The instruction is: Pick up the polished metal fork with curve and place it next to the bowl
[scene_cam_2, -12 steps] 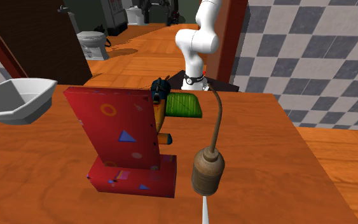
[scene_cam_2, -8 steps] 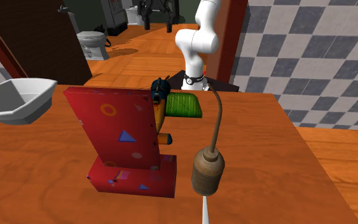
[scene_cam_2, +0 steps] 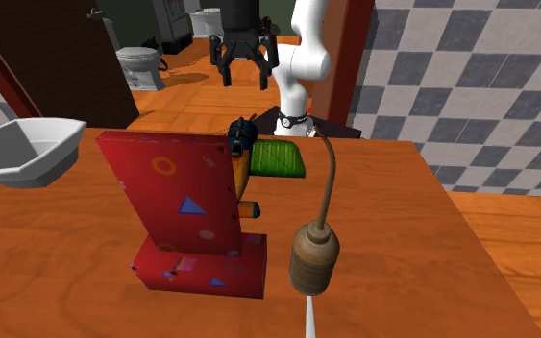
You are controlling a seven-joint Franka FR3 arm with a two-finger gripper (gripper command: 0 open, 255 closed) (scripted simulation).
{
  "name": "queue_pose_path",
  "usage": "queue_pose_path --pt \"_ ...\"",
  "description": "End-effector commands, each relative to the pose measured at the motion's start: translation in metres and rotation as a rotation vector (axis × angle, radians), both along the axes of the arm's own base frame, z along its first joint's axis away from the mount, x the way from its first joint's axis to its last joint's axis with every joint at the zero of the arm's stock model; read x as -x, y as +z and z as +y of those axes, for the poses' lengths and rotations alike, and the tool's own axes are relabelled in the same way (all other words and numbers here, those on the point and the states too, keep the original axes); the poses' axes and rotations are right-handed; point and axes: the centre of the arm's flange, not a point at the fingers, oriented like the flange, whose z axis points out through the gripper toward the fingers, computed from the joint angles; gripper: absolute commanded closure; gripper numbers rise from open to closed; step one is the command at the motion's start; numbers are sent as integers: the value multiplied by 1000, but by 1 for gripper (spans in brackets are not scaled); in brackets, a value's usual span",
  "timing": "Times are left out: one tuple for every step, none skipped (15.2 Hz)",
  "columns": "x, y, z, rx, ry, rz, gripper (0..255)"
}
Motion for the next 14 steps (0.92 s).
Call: queue_pose_path --pt "-15 -14 13 -15 20 3 0" --pt "-23 -22 20 -22 30 5 0" --pt "-30 -30 28 -30 41 7 0" --pt "-37 -37 35 -37 51 9 0" --pt "-44 -45 43 -44 61 12 0" --pt "-51 -52 50 -51 72 14 0" --pt "-58 -60 58 -58 82 16 0" --pt "-64 -67 66 -65 92 18 0" --pt "-71 -75 74 -72 102 21 0" --pt "-77 -82 82 -79 113 23 0" --pt "-84 -90 90 -86 123 25 0" --pt "-90 -97 99 -93 133 27 0" --pt "-96 -104 107 -101 143 29 0" --pt "-102 -112 116 -108 154 32 0"
